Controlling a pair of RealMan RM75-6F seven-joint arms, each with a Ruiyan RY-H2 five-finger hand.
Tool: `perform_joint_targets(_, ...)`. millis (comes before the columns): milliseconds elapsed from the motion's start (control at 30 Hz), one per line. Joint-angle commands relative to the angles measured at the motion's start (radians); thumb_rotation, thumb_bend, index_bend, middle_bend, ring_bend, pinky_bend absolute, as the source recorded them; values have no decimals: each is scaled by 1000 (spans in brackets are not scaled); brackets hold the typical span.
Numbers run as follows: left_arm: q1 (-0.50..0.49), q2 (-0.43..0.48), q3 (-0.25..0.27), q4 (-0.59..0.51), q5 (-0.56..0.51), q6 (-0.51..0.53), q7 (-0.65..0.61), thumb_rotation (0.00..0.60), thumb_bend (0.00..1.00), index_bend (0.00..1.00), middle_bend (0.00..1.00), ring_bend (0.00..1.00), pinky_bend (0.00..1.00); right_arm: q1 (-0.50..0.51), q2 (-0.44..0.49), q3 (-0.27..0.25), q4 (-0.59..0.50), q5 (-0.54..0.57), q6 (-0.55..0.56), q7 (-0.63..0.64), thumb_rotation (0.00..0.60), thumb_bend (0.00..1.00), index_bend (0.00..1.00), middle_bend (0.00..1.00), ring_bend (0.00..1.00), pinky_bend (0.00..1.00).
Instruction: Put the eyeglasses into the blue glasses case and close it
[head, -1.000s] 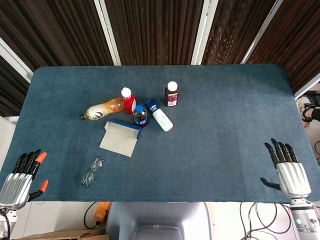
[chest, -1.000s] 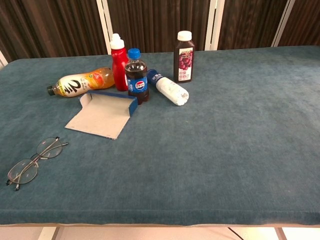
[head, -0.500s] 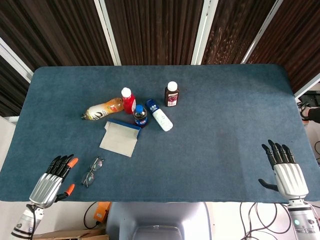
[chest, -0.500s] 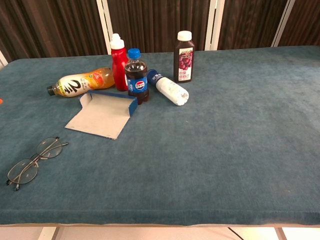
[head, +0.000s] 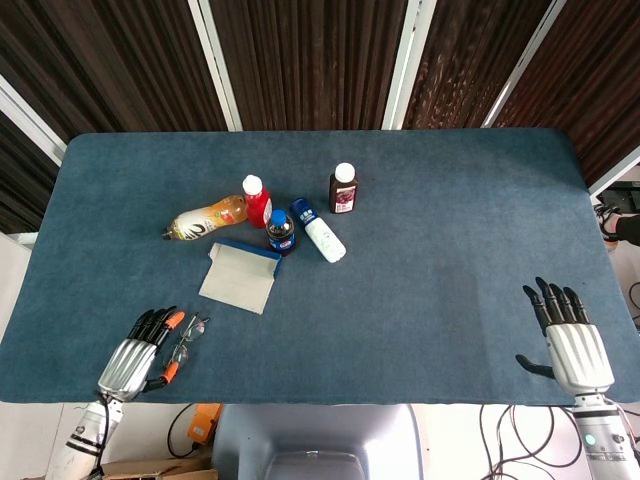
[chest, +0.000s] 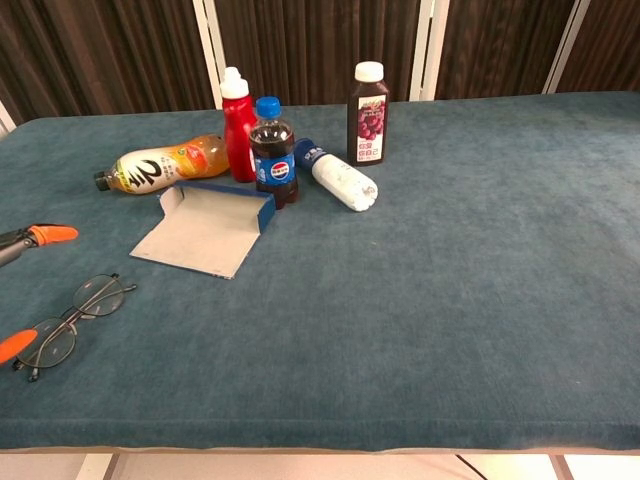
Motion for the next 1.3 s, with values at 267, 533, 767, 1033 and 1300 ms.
perform_joint_targets(267, -7, -37, 27, 26, -27, -44, 24, 600, 359, 0, 0, 0, 13, -3, 7, -4, -2, -6, 4, 12, 600, 80, 0, 0, 0, 0)
perform_joint_targets(533, -5, -45, 32, 54, -57, -63, 21, 600, 360, 0, 0, 0, 13, -4, 8, -5, -4, -7, 6, 12, 600, 81, 0, 0, 0, 0)
perform_joint_targets(767, -1, -51, 29, 80, -83, -69, 22, 600, 358, 0, 0, 0, 13, -6, 9, -7, -6, -11, 10, 15, 600, 81, 0, 0, 0, 0)
perform_joint_targets(1033, 3, -56, 11, 106, -118, -68, 24, 600, 360, 0, 0, 0, 13, -6, 11, -9, -6, -15, 9, 18, 600, 79, 0, 0, 0, 0)
perform_joint_targets(1300, -8, -80, -39, 165, -177, -82, 18, 600, 364, 0, 0, 0, 14, -7, 12, -11, -6, -17, 9, 18, 600, 81, 0, 0, 0, 0)
